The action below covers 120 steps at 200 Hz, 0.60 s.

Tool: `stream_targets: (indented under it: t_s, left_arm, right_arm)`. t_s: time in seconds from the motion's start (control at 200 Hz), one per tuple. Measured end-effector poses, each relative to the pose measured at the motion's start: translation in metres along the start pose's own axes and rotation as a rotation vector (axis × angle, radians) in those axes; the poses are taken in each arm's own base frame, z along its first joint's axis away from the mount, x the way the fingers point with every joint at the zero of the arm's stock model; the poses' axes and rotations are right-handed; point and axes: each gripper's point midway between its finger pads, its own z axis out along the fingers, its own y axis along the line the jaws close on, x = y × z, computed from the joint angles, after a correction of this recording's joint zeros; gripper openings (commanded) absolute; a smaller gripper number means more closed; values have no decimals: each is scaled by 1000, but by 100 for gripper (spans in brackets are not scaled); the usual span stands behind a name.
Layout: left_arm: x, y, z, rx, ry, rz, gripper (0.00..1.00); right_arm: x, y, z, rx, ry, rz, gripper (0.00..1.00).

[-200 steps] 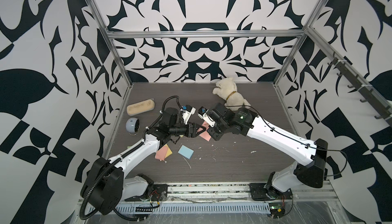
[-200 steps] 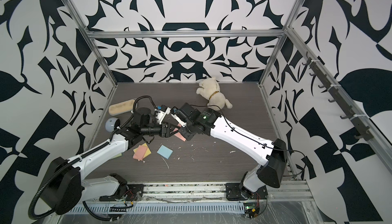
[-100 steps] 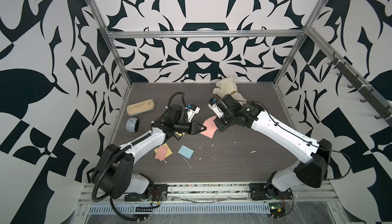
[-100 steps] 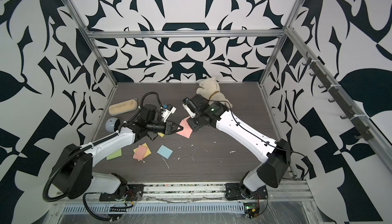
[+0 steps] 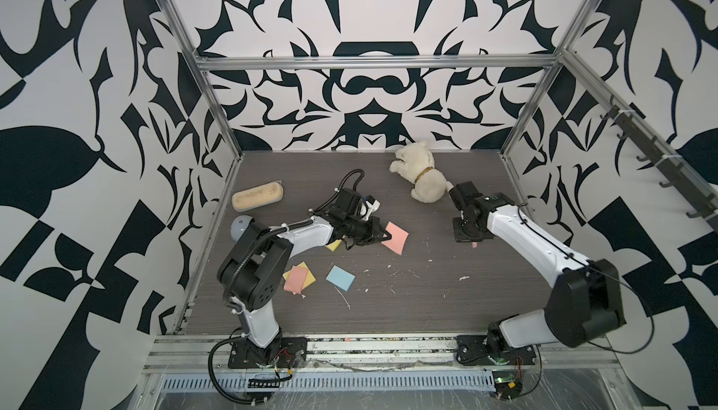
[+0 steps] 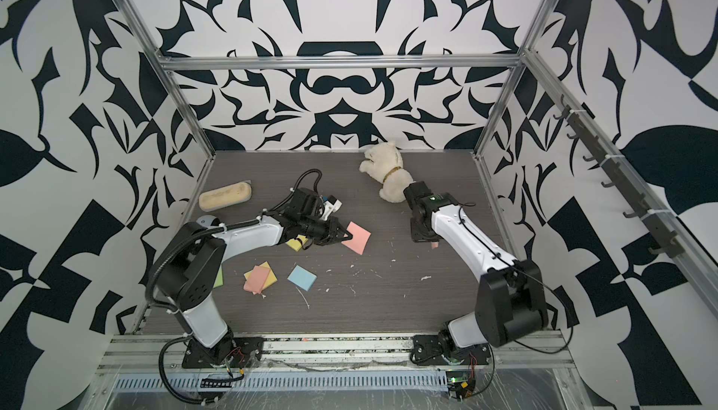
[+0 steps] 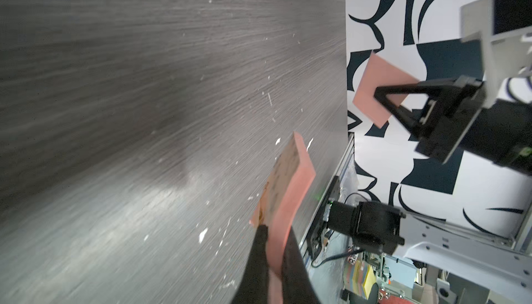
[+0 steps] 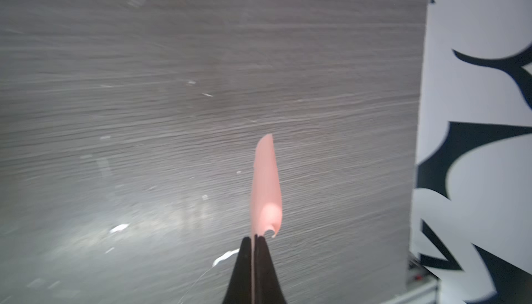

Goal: Tear off pages from different memo pads
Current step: Place the paper at the center of the board, then place the memo pad at the center of the board.

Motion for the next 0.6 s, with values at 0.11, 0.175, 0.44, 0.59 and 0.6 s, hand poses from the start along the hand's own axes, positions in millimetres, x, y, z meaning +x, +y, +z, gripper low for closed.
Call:
stream_targets:
  t_s: [0.11,0.175,0.44,0.59,0.6]
  left_arm:
    - [-11,-6,29,-19,10,-14,0]
    - [-12,-7,41,-31,11,-24,0]
    - [-2,13,66,-67,9,-136,0]
    - [-3,18,70,-74,-4,-168,0]
    - [-3,17,70,-72,-6,-169,0]
  right_arm:
    - [6,6,33,52,61,-12,0]
    - [15,11,51,63,100,-23,7]
    - [23,45,75,-107,135,17,60]
    - [13,61,53,-287,81,75,67]
    - [12,61,51,-296,76,79,67]
